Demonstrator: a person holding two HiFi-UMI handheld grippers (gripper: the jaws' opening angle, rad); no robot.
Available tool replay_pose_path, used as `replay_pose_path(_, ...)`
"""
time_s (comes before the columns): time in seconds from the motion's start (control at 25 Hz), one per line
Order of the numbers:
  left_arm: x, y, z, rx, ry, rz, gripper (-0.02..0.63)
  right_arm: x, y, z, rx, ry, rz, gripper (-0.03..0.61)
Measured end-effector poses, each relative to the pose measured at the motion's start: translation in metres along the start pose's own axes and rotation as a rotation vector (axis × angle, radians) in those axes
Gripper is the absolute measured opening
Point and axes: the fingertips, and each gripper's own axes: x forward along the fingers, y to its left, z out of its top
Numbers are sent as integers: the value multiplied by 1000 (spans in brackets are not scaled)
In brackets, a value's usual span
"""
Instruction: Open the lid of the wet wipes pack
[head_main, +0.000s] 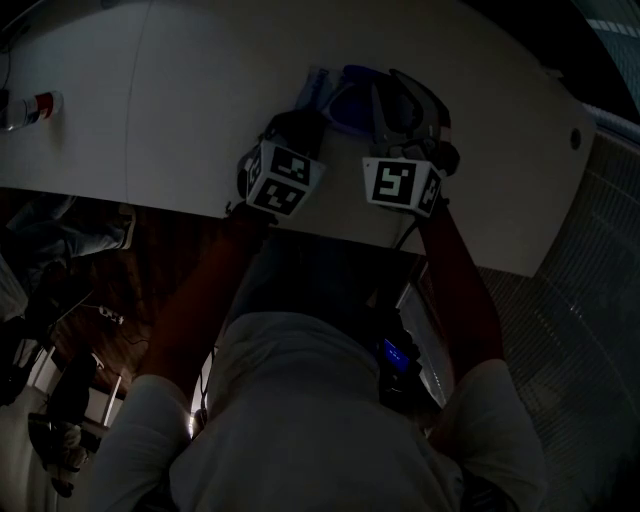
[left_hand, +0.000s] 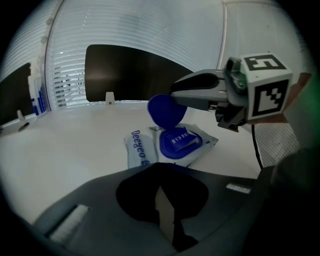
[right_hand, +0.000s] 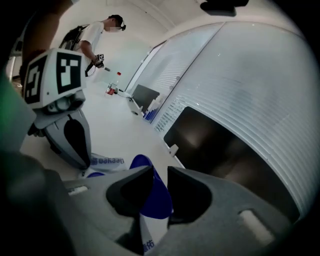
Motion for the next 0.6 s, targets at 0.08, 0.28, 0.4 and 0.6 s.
replay_pose_path(0.08,0,0,0,-4,5,3,3,12,-8,-8,5,16,-2,89)
replay_pose_path(0.28,0,-1,-1,-4,9,5,3,39,-13,-36,-17,56,30,90)
replay_pose_path(0.4,-2,1,0,-2,4,3,3,53,-8,-42,-18,80,63,89)
replay_pose_path(0.6,-1,2,-1,-8,7,4,3,67,3,-61,-9,120,119,86)
